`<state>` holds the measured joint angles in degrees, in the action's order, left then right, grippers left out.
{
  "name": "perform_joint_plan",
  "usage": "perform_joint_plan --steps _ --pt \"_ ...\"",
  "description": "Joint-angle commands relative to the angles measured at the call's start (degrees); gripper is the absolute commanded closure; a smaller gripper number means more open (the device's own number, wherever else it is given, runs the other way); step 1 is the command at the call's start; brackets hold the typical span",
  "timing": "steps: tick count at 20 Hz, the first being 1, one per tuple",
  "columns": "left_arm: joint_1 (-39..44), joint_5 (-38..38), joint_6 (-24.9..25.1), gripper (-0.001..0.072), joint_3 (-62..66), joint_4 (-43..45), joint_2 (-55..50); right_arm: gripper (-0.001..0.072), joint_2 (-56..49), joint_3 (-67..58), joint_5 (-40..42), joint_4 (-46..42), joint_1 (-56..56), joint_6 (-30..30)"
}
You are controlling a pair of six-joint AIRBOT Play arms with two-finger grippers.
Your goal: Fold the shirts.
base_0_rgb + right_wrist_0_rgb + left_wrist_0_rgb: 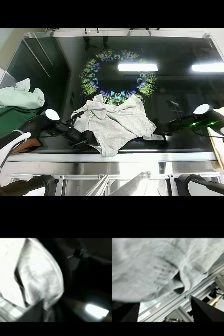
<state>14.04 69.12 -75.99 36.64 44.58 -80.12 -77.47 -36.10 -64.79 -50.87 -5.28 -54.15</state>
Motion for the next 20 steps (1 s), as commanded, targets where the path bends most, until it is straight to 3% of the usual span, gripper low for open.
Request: perform_joint_plan --steps 1,2,3,4,7,11,15,20 --pt "3.87 -9.07 -0.11 0.0015 5.55 1.77 -6.36 0.0682 -1.95 -0.57 0.11 6.45 2.67 3.85" --pt "4.85 -9.38 -0.11 0.0097 8.13 1.81 -8.28 0.0694 -1.44 -1.16 -0.5 7.23 2.49 3.82" --pt "5.53 -8.44 0.35 0.0507 10.71 1.97 -10.01 0.0694 -0.74 -1.86 -1.6 7.21 2.47 3.8" --pt "5.97 -6.47 2.21 0.0694 13.0 1.84 -11.04 0.0694 0.28 -2.95 -3.91 7.19 2.36 3.78" --pt "5.33 2.51 2.27 0.0695 19.58 1.77 -9.18 0.0695 5.31 -7.78 -14.93 11.39 0.2 2.73" --pt "-0.09 12.44 2.62 0.0694 28.87 -3.17 4.96 0.0695 17.75 -16.87 -24.65 30.84 -7.08 5.81" --pt "-10.78 13.31 2.97 0.0685 38.49 -9.42 21.2 0.0694 28.96 -24.5 -20.96 53.48 -18.6 9.42" --pt "-24.44 12.09 5.11 0.0683 46.9 -11.76 34.16 0.0694 39.69 -25.0 -12.22 63.39 -27.08 11.63"
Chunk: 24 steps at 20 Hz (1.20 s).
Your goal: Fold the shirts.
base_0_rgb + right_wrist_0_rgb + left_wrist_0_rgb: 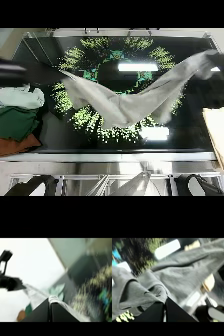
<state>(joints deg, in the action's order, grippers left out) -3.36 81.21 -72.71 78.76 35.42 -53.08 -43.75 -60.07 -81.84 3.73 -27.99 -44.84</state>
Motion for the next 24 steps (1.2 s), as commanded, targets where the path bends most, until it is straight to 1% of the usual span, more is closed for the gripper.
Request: perform_joint_plan --steps 1,2,3,4,6,7,8,10,12,14,15,16,17,18,19,20,21,22,24 --pt "-10.01 -0.37 3.39 0.0683 6.16 -2.34 9.05 0.0694 7.85 -1.03 7.98 8.48 -4.37 4.2" --pt "-13.44 -0.37 4.66 0.0683 7.04 -2.38 10.32 0.0694 9.22 -1.03 11.45 6.84 -4.33 5.51" --pt "-16.9 -0.22 4.76 0.0683 7.15 -2.36 10.82 0.0693 9.81 -1.03 13.94 4.09 -4.26 5.4" --pt "-20.13 0.33 4.79 0.0683 6.43 -2.38 10.8 0.0693 9.7 -1.01 14.62 0.7 -4.22 4.83" --pt "-24.52 2.95 4.81 0.0683 3.02 -2.49 8.2 0.0693 7.8 -0.52 14.67 -7.91 -3.28 0.52" --pt "-24.76 3.91 4.9 0.0682 0.94 -2.51 6.1 0.0693 6.12 0.55 15.26 -11.96 -1.9 -1.46" --pt "-24.26 4.76 5.97 0.0683 -1.53 -2.49 3.43 0.0693 4.26 2.08 15.91 -14.64 -0.2 -2.56" --pt "-21.11 5.77 8.66 0.0683 -6.21 -2.49 -2.49 0.0694 -0.63 6.4 17.31 -16.41 4.17 -2.43" --pt "-17.4 4.68 10.67 0.0683 -10.03 -2.49 -9.29 0.0693 -7.26 10.36 22.38 -16.81 9.42 0.02" --pt "-14.27 0.0 12.44 0.0686 -11.76 -2.49 -16.94 0.0694 -16.06 11.37 29.38 -16.55 13.68 3.37" --pt "-13.09 -2.95 13.42 0.0687 -11.23 -2.47 -20.98 0.0693 -20.96 11.23 33.2 -15.02 15.13 4.87" --pt "-12.17 -5.79 13.42 0.0685 -9.55 -2.54 -25.42 0.0642 -25.4 10.54 35.56 -12.83 15.91 6.69" --pt "-11.72 -6.27 13.14 0.0519 -6.58 -2.49 -29.77 0.0369 -30.05 8.85 35.71 -10.32 15.98 7.41" --pt "-11.67 -4.94 12.13 0.0207 -2.93 -2.47 -33.55 0.0234 -33.35 6.71 34.03 -9.68 15.34 7.37" --pt "-12.07 -2.71 10.21 -0.0011 1.07 -2.03 -36.85 0.0235 -35.36 4.68 30.84 -10.27 14.05 7.37" --pt "-13.14 0.55 8.2 0.0004 5.11 -1.14 -39.54 0.0235 -36.09 3.19 27.58 -11.96 12.13 7.23" --pt "-14.53 3.63 6.27 0.0004 8.09 1.09 -41.31 0.0235 -35.8 2.4 25.49 -15.06 9.62 5.66" --pt "-15.67 6.34 3.69 0.0005 10.25 4.5 -42.6 0.0235 -35.1 2.23 23.54 -19.69 6.69 3.28" --pt "-17.64 9.9 -0.42 0.0005 10.32 13.77 -43.23 0.0235 -34.53 2.32 19.43 -33.0 2.12 -3.91"
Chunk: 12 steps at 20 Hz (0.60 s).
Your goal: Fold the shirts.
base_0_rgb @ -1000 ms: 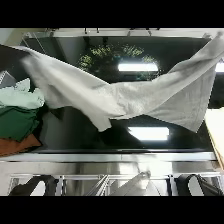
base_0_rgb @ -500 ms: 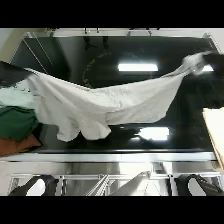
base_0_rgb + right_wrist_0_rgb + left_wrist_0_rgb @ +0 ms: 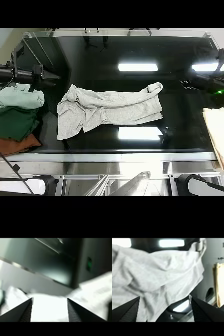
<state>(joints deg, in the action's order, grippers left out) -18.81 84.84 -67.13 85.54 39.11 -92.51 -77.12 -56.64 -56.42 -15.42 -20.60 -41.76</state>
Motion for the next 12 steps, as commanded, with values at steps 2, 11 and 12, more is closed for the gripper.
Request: perform_joint_plan --steps 2,11,12 --pt "-2.8 7.54 -6.8 0.0005 -1.53 16.28 -2.56 0.0235 -1.31 0.28 -7.82 -26.36 -7.39 -12.66" --pt "2.93 -6.75 -3.19 0.0006 -25.68 18.38 -0.66 0.0235 -10.16 5.33 -8.11 -27.98 0.5 -14.01" --pt "3.78 -8.09 -3.19 0.0006 -26.49 18.38 -0.68 0.0241 -11.65 5.33 -8.07 -27.43 2.91 -14.03"
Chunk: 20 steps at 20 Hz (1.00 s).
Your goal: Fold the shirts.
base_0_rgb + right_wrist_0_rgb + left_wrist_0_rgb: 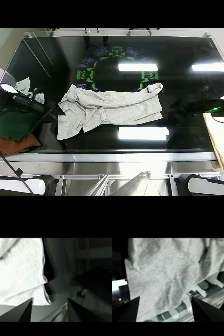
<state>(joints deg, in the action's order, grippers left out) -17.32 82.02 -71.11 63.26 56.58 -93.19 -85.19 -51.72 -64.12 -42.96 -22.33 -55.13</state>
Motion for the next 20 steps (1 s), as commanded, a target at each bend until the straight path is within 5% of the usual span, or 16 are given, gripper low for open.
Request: perform_joint_plan --steps 1,2,7,8,9,10,11,15,20 --pt "2.91 -6.27 0.79 0.0006 -4.63 0.92 -0.02 0.0288 -4.92 0.42 -0.24 0.48 6.73 -0.66" --pt "3.37 -7.13 0.76 0.0006 -5.03 0.92 -0.02 0.0371 -6.36 0.39 -0.22 0.83 8.76 -0.66" --pt "3.72 -9.05 0.87 0.0017 -7.1 0.94 -0.02 0.0373 -10.23 0.37 -0.22 3.8 13.05 -0.55" --pt "3.72 -9.03 1.27 0.0116 -7.04 0.79 -0.13 0.0433 -10.23 0.22 -0.35 5.29 13.0 -0.09" --pt "3.74 -9.2 1.55 0.0275 -7.04 0.74 -0.13 0.0605 -10.16 0.04 -0.48 6.14 13.0 0.59" --pt "3.76 -9.18 2.64 0.0507 -7.04 0.24 -0.13 0.0696 -9.88 -0.2 -0.66 6.19 13.0 0.7" --pt "3.76 -9.18 3.52 0.0699 -7.02 0.31 -0.11 0.0694 -9.44 -0.35 -1.16 6.19 12.94 0.72" --pt "3.72 -8.33 4.42 0.0687 -6.78 -0.48 1.77 0.0695 -5.64 -2.78 -10.73 6.62 11.04 1.11" --pt "3.72 -1.03 13.92 0.0687 -0.02 -21.0 16.98 0.0695 9.38 -8.61 -25.99 23.17 4.5 2.78"
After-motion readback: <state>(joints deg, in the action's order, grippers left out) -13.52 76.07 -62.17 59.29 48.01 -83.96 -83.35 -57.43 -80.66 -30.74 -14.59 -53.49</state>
